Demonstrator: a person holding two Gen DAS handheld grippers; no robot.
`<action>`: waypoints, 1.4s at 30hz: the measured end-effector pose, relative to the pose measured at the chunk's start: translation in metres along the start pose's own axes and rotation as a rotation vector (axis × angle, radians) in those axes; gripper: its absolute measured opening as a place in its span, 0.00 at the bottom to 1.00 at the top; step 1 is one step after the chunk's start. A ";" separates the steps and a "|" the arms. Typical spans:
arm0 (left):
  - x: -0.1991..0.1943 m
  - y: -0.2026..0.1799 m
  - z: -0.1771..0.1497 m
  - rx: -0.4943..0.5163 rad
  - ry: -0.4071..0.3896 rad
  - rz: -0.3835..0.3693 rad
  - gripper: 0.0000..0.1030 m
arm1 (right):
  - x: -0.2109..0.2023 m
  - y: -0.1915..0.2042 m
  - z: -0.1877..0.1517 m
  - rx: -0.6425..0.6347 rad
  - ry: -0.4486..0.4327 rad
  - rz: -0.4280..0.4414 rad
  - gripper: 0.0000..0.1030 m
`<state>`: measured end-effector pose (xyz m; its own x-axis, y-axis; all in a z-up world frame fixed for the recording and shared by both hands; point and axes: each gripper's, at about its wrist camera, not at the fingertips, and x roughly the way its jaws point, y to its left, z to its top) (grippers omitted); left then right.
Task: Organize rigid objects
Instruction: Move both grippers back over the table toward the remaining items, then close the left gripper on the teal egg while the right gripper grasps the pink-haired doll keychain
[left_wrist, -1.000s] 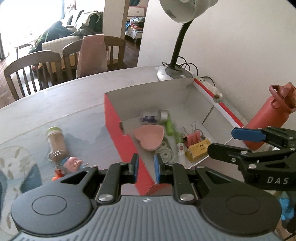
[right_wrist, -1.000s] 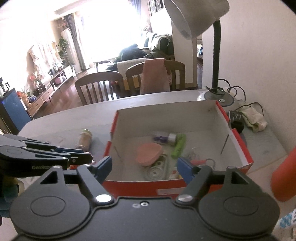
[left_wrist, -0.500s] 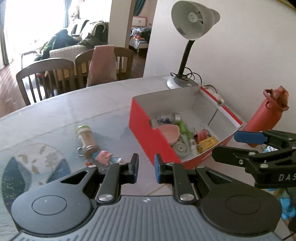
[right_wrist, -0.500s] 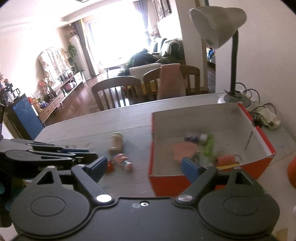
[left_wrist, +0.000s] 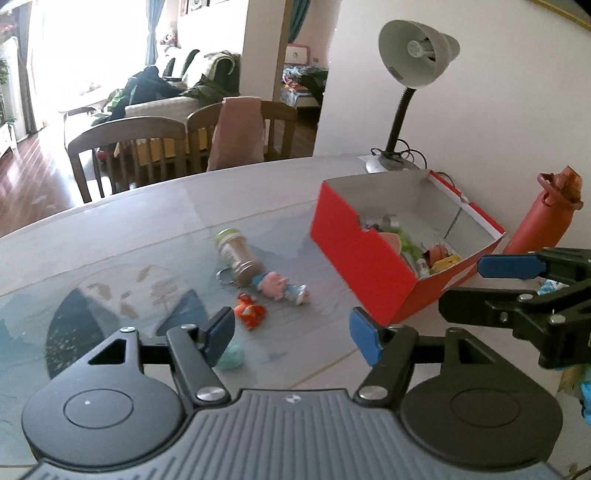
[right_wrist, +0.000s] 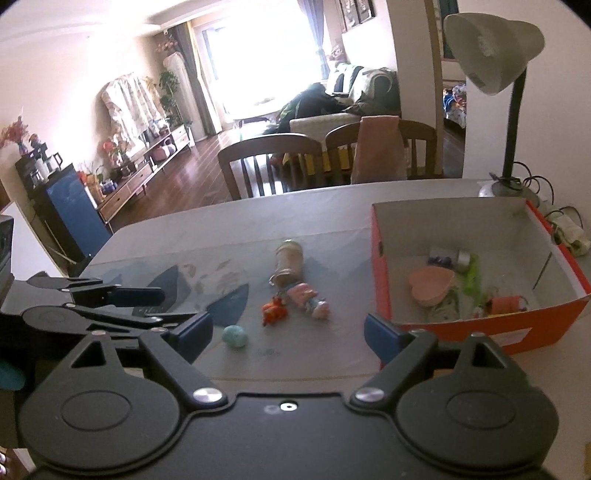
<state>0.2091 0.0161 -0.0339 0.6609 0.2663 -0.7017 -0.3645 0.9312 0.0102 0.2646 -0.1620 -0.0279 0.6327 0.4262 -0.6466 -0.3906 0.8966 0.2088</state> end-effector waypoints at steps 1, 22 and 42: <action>-0.002 0.004 -0.004 -0.001 0.003 0.002 0.66 | 0.001 0.004 -0.001 -0.004 0.005 0.000 0.86; 0.019 0.059 -0.044 -0.103 0.000 0.052 0.87 | 0.082 0.026 0.011 -0.101 0.138 -0.013 0.89; 0.096 0.064 -0.064 -0.149 -0.001 0.103 0.99 | 0.205 0.002 0.034 -0.108 0.274 -0.093 0.74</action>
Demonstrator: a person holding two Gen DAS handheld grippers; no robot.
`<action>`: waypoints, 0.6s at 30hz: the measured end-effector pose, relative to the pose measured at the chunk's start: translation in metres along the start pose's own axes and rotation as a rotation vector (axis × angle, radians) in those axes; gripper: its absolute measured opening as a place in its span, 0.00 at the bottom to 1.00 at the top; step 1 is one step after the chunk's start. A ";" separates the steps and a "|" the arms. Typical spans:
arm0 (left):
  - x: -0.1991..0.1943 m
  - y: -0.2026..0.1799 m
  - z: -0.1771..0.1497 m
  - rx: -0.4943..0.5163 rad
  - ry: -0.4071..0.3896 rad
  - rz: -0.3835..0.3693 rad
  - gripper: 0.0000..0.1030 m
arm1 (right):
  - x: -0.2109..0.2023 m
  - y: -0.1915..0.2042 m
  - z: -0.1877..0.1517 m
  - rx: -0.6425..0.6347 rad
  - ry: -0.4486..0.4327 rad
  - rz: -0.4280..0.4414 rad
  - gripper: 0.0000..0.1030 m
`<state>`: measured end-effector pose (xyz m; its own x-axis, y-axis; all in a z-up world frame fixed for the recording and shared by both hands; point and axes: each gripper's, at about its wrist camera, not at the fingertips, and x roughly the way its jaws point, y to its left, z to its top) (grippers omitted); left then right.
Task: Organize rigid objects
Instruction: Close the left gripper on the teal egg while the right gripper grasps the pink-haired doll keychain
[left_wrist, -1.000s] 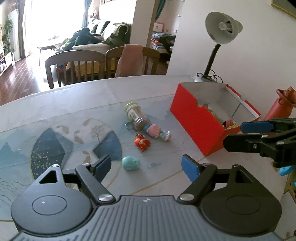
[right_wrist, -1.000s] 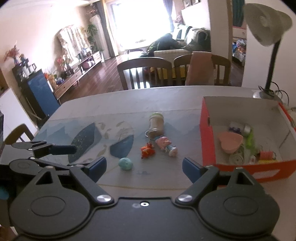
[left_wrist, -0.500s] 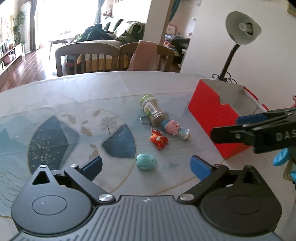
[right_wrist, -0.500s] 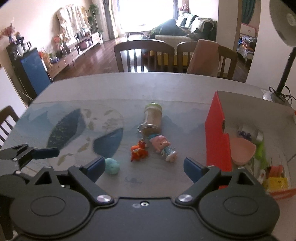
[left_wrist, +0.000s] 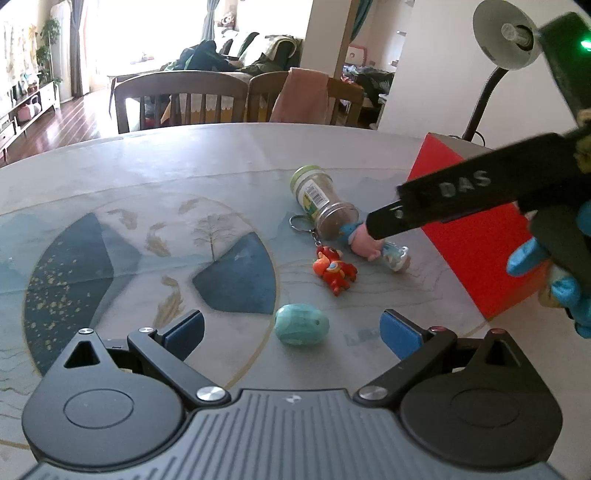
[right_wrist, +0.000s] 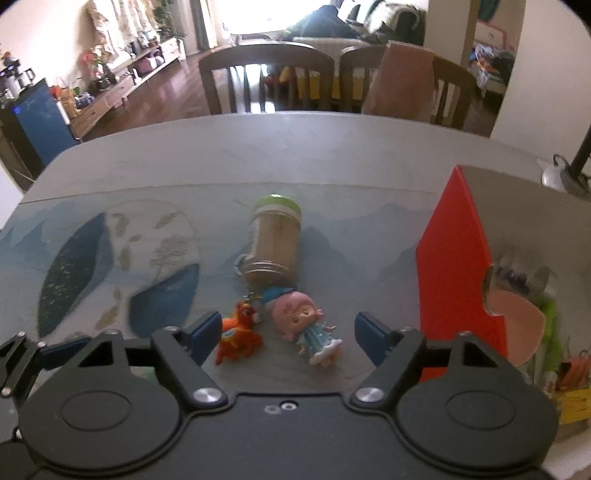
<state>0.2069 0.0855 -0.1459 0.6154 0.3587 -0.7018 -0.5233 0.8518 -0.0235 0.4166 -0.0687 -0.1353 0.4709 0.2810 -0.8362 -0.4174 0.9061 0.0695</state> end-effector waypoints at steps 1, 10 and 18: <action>0.003 0.000 -0.001 0.000 0.001 0.004 0.99 | 0.005 -0.002 0.000 0.003 0.009 -0.011 0.71; 0.027 0.002 -0.004 -0.017 0.025 0.026 0.99 | 0.031 -0.008 -0.002 0.006 0.040 -0.013 0.55; 0.039 -0.004 -0.009 0.028 0.035 0.027 0.99 | 0.043 -0.005 0.001 -0.004 0.048 -0.006 0.51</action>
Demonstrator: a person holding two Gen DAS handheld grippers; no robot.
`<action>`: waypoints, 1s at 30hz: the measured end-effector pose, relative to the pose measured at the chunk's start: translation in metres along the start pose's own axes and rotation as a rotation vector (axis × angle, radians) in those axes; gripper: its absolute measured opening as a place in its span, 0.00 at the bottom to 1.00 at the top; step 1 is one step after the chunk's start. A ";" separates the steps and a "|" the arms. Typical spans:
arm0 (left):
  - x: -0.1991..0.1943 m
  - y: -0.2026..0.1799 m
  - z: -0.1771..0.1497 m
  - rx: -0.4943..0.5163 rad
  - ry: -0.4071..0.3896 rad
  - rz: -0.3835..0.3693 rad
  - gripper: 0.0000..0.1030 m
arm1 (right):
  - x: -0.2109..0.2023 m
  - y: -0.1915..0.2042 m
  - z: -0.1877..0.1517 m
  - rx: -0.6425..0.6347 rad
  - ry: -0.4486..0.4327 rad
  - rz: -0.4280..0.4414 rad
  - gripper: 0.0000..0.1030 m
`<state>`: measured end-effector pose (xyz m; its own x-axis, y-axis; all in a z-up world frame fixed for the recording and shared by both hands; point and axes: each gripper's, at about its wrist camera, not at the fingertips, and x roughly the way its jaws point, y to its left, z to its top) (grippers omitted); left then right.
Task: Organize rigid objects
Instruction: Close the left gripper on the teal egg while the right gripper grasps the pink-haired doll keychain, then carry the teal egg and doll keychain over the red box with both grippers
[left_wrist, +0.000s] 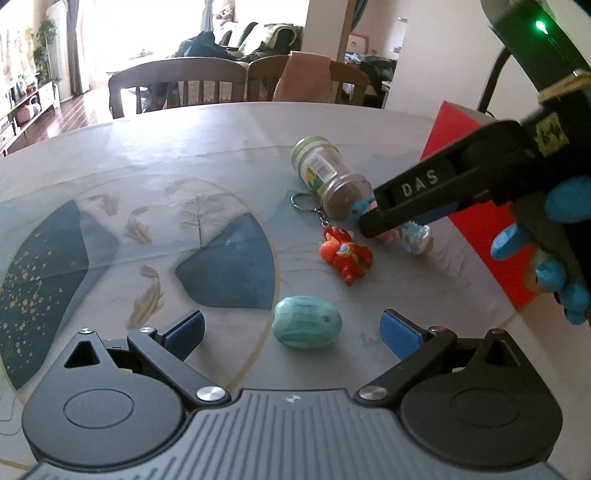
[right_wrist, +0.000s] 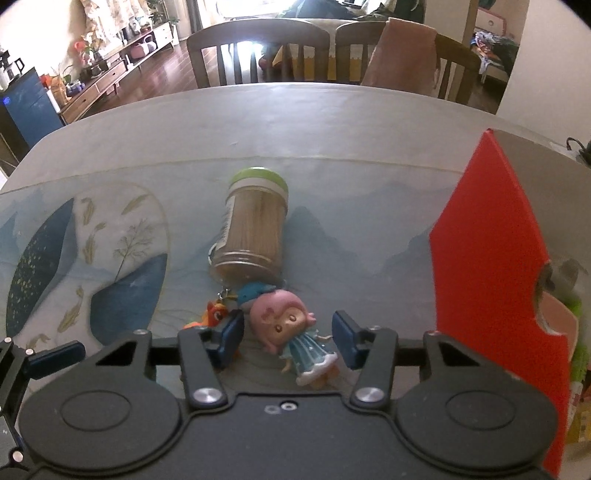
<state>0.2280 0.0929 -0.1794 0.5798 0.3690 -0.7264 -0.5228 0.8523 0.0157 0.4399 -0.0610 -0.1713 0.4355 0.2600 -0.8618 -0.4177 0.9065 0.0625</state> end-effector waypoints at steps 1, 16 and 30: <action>0.000 -0.001 -0.001 0.008 -0.003 0.006 0.98 | 0.001 0.000 0.000 -0.003 0.000 0.000 0.51; -0.003 -0.011 -0.001 0.063 -0.033 0.023 0.59 | 0.007 0.005 0.001 -0.054 -0.005 -0.006 0.36; -0.008 -0.013 -0.003 0.076 -0.018 0.031 0.38 | -0.024 0.005 -0.024 0.002 -0.033 0.018 0.35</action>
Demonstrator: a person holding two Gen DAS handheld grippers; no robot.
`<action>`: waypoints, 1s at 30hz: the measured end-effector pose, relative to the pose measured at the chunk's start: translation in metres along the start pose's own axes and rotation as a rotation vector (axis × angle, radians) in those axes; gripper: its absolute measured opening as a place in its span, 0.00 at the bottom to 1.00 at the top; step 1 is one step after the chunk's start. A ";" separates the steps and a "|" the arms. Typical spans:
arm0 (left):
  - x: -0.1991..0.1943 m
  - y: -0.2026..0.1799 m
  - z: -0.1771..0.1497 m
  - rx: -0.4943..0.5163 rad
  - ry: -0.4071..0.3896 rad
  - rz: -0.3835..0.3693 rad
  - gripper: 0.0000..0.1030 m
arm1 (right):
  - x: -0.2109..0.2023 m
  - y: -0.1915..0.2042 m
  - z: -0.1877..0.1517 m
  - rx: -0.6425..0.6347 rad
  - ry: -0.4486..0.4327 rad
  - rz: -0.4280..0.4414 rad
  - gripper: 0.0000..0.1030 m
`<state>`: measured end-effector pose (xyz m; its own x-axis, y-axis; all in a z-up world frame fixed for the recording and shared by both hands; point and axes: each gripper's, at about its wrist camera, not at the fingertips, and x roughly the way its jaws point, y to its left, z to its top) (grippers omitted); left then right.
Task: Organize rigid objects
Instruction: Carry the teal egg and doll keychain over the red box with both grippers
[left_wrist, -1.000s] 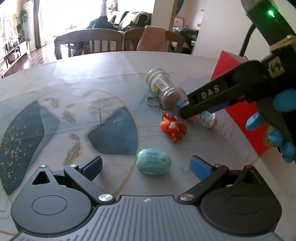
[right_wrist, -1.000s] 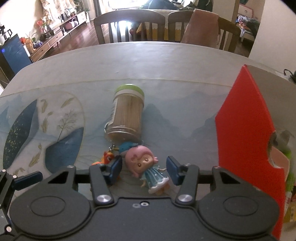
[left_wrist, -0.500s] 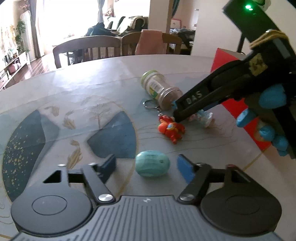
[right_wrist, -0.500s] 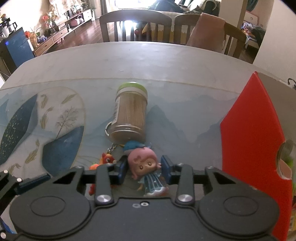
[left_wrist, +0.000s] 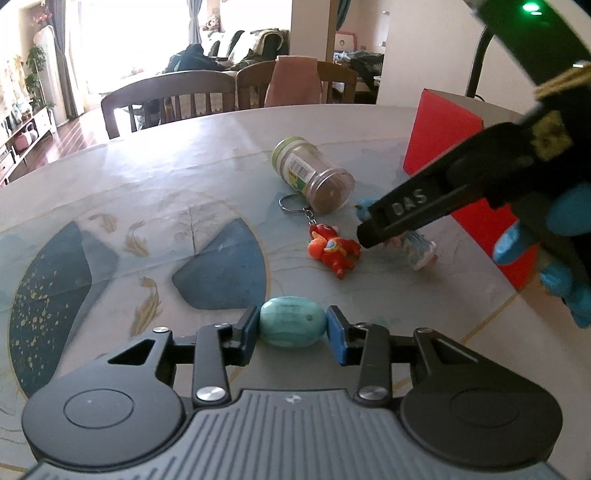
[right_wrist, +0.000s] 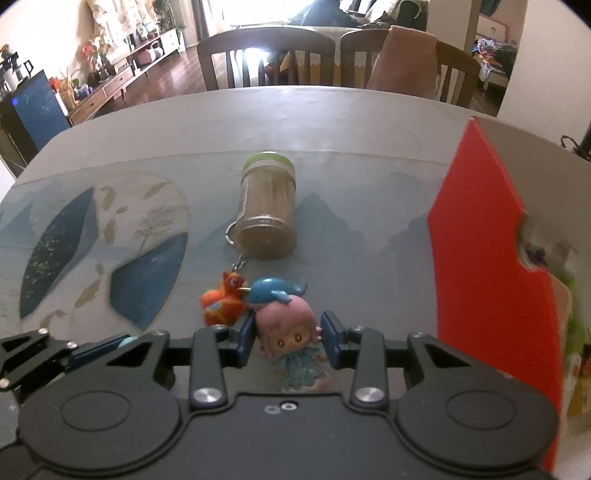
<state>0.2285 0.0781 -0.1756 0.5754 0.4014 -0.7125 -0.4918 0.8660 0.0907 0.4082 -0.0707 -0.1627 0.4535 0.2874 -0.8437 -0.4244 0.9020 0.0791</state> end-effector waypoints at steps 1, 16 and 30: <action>-0.001 0.000 -0.001 -0.004 0.003 -0.003 0.37 | -0.005 -0.001 -0.003 0.014 -0.005 0.011 0.35; -0.036 -0.012 -0.001 -0.032 0.021 -0.056 0.37 | -0.081 -0.013 -0.035 0.113 -0.069 0.122 0.35; -0.094 -0.051 0.034 -0.013 0.003 -0.105 0.37 | -0.160 -0.049 -0.026 0.153 -0.126 0.127 0.35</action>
<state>0.2219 0.0064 -0.0897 0.6224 0.3075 -0.7197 -0.4373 0.8993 0.0061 0.3359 -0.1691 -0.0452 0.5019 0.4312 -0.7498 -0.3653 0.8915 0.2681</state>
